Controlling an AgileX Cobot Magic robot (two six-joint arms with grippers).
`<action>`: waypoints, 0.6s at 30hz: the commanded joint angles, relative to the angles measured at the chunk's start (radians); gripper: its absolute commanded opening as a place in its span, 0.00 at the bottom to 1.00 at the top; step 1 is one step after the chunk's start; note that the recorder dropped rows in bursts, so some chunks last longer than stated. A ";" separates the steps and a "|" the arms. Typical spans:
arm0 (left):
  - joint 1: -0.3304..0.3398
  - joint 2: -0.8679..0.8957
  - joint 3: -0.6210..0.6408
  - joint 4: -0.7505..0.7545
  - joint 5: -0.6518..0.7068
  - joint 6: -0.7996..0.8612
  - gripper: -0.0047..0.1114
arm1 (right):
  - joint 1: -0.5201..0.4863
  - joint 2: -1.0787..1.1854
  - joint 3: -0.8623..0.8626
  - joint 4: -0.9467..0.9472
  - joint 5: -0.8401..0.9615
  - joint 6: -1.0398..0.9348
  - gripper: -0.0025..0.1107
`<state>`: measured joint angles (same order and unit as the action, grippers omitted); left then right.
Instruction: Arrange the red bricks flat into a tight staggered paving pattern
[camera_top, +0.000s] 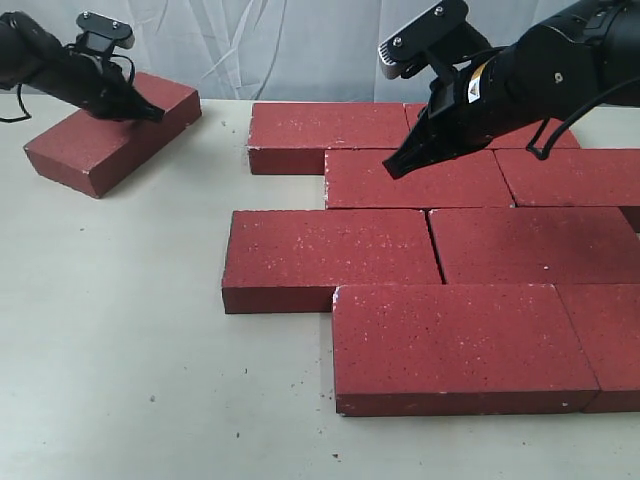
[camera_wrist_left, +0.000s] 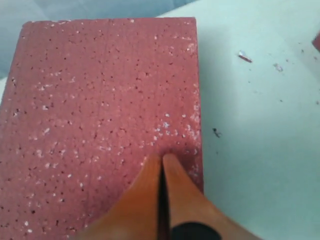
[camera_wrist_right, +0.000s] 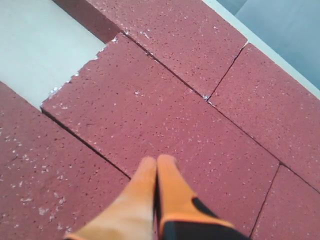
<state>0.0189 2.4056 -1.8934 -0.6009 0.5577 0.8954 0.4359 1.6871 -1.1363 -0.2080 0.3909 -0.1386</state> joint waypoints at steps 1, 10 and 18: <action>0.004 -0.032 0.007 0.030 0.217 -0.005 0.04 | -0.004 -0.002 0.007 0.001 -0.011 -0.003 0.01; 0.004 -0.097 0.007 0.141 0.511 -0.078 0.04 | -0.004 -0.002 0.007 0.001 -0.011 -0.003 0.01; 0.004 -0.177 0.036 0.181 0.663 -0.074 0.04 | -0.004 -0.002 0.007 0.001 -0.011 -0.003 0.01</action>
<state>0.0207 2.2711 -1.8727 -0.4326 1.1958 0.8274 0.4359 1.6871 -1.1363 -0.2080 0.3909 -0.1386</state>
